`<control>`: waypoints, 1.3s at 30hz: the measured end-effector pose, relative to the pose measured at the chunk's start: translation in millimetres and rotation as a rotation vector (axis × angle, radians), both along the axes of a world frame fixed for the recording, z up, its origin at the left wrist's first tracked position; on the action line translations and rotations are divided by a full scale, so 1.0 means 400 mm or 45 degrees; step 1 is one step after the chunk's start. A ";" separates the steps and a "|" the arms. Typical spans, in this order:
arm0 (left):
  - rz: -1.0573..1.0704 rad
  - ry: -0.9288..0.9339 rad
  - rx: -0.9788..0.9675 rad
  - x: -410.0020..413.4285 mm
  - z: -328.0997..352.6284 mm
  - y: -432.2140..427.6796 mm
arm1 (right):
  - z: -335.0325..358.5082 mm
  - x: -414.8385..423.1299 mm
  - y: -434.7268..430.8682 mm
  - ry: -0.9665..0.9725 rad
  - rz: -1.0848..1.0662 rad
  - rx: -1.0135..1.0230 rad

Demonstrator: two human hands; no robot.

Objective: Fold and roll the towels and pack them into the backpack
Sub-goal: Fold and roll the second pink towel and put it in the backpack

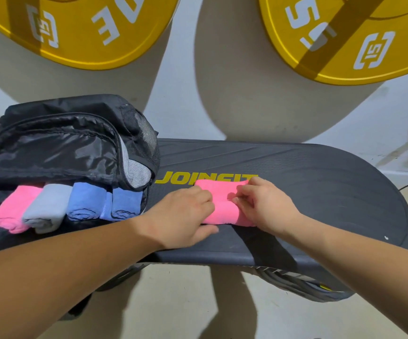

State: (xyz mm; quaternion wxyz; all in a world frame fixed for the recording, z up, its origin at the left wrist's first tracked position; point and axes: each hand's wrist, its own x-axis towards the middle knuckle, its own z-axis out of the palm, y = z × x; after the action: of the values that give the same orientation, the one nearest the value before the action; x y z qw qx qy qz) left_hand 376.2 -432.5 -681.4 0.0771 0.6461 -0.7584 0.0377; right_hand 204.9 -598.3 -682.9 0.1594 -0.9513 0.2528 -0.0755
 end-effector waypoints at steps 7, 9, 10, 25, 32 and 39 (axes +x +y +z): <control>0.198 0.108 0.059 0.014 -0.019 -0.006 | 0.001 -0.044 0.002 0.131 0.299 -0.369; 0.285 0.345 0.182 0.015 -0.002 -0.014 | 0.005 -0.042 -0.006 0.169 0.219 -0.212; 0.364 0.494 0.241 0.019 0.006 -0.021 | 0.010 -0.036 -0.011 0.181 0.173 -0.095; 0.280 0.429 0.027 0.035 0.025 -0.045 | 0.040 0.021 -0.029 0.150 -0.217 0.469; 0.440 0.169 0.214 -0.013 0.021 -0.048 | 0.045 0.045 -0.018 -0.023 -0.658 0.748; 0.349 0.177 -0.156 -0.017 0.082 -0.044 | 0.097 0.060 0.033 -0.456 -0.854 1.632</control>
State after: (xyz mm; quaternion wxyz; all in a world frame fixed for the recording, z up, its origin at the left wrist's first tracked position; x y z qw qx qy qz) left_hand 369.5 -450.0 -648.5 0.1628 0.7387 -0.6522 0.0494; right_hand 229.0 -584.9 -643.9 0.6902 -0.5168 0.4941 -0.1116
